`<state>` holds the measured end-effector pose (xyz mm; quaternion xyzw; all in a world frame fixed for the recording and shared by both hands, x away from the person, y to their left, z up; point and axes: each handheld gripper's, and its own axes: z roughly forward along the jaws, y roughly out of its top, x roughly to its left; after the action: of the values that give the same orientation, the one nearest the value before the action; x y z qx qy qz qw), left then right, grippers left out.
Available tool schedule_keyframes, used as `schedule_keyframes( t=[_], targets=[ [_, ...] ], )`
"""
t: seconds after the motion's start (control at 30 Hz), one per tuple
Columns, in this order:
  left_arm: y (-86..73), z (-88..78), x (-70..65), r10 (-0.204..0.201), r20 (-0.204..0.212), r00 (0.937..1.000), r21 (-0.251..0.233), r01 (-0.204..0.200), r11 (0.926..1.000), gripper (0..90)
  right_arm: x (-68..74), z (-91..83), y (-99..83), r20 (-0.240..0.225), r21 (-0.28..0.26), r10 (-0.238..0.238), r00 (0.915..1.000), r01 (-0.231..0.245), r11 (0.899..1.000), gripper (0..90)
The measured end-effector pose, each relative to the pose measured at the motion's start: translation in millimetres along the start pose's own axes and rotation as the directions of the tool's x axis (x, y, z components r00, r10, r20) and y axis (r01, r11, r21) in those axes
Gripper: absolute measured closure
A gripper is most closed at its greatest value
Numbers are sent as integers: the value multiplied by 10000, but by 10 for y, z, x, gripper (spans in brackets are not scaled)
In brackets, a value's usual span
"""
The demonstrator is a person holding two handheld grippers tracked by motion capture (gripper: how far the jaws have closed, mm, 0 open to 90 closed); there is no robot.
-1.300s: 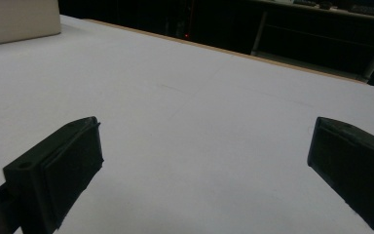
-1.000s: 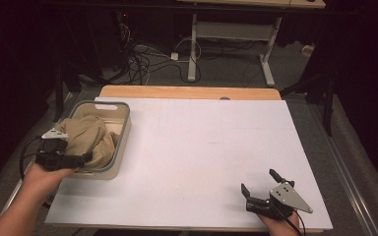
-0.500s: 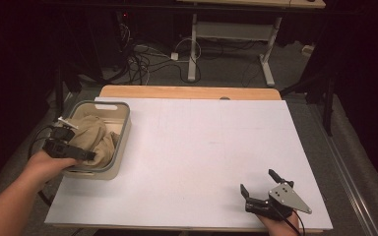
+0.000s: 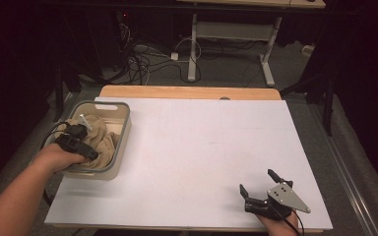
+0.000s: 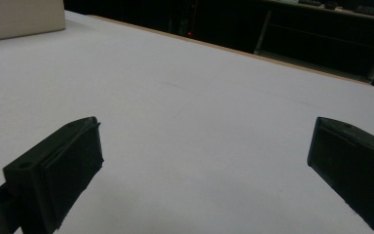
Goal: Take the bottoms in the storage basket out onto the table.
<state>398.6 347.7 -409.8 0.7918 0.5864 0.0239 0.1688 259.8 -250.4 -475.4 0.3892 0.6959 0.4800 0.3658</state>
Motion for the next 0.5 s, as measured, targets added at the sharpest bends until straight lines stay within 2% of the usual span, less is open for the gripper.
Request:
schedule_keyframes(
  t=[0.1, 0.27, 0.37, 0.5],
  targets=[
    [71, 36, -3, 100, -133, 9999, 642, -91, 9979, 49, 4, -1, 0, 17, 3, -7, 10000, 7, 10000, 4],
    [170, 128, -24, 157, -351, 9993, 1517, -102, 9884, 176, 9, 4, 2, 9, 33, -42, 10000, 42, 10000, 4],
    [223, 202, -34, 207, -446, 9988, 2007, -113, 9796, 220, 9, 7, 2, -2, 41, -72, 10000, 72, 10000, 4],
    [332, 325, -86, 466, -872, 9951, 2784, -205, 9603, 361, 14, 14, 5, -6, 84, -62, 10000, 63, 9999, 4]
  ],
)
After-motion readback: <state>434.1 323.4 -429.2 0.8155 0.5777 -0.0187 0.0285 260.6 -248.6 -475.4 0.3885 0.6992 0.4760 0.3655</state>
